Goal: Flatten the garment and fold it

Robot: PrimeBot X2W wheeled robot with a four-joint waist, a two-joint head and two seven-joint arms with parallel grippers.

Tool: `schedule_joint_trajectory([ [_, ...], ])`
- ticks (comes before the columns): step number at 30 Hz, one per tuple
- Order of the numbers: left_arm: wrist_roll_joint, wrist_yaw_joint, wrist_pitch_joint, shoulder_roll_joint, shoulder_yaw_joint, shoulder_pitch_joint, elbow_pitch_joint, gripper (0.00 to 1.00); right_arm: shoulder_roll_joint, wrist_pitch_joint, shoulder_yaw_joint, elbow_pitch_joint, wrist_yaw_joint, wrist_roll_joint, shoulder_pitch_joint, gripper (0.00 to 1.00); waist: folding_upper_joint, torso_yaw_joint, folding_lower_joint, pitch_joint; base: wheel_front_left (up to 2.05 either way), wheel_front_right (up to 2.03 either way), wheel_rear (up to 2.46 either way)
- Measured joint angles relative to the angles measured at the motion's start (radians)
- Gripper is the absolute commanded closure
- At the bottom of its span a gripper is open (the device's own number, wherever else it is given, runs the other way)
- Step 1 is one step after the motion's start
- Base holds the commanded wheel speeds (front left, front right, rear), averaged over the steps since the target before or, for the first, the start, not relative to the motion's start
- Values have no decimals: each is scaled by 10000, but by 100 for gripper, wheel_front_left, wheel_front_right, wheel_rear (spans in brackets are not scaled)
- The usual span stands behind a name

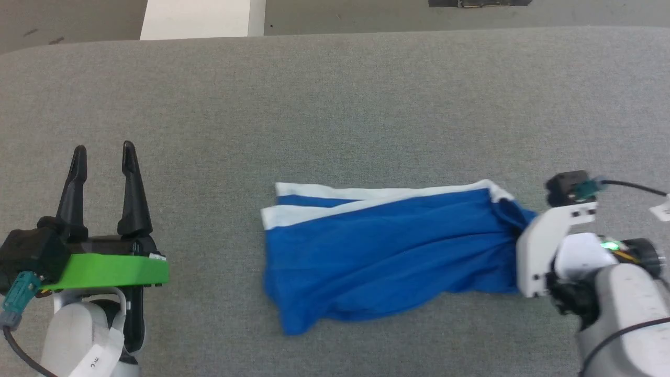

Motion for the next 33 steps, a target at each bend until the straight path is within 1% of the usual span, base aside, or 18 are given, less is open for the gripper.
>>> schedule_joint_trajectory([
  [3,0,0,0,13,-46,17,-8,0,-746,238,-426,-8,0,-86,-58,100,0,-24,0,-13,0,0,0],
  [5,2,0,0,33,-113,41,-40,0,-1300,428,-915,8,-2,-270,-121,100,0,-34,0,-22,0,0,0],
  [7,2,-2,0,40,-167,47,-79,0,-1680,560,-1342,21,-4,-458,-178,100,1,-24,0,-25,0,0,0],
  [9,0,-2,0,50,-198,50,-84,0,-1854,700,-1822,29,-4,-675,-246,100,0,-21,0,-26,0,0,0],
  [12,0,-2,0,67,-280,50,-81,0,-1946,934,-2345,10,-4,-1039,-267,100,0,1,1,-22,0,0,0],
  [14,-2,-2,0,73,-324,51,-67,0,-1958,1116,-2518,-54,-4,-1160,-267,100,0,8,1,-50,0,0,0],
  [16,-2,-2,0,77,-332,65,-42,0,-1965,1473,-2472,-234,-4,-1256,-267,100,1,7,1,-97,0,0,0],
  [20,-2,-2,0,88,-311,232,10,0,-1935,2757,-1661,-1262,-4,-1143,-185,100,0,-37,1,-266,0,0,0],
  [23,6,-2,0,90,-309,386,86,0,-1887,3616,-771,-2606,-6,-777,2,100,0,-97,1,-415,0,0,0],
  [26,23,-2,0,73,-297,477,150,0,-1611,4234,17,-3731,-4,-194,203,100,0,-158,1,-548,0,0,0],
  [29,174,-2,0,46,-324,478,174,0,-1308,4429,698,-4142,-6,196,252,100,0,-153,1,-599,0,0,0],
  [33,270,-2,0,36,-447,477,224,0,-706,4077,1574,-3958,-6,493,245,100,0,-41,1,-609,0,0,0],
])
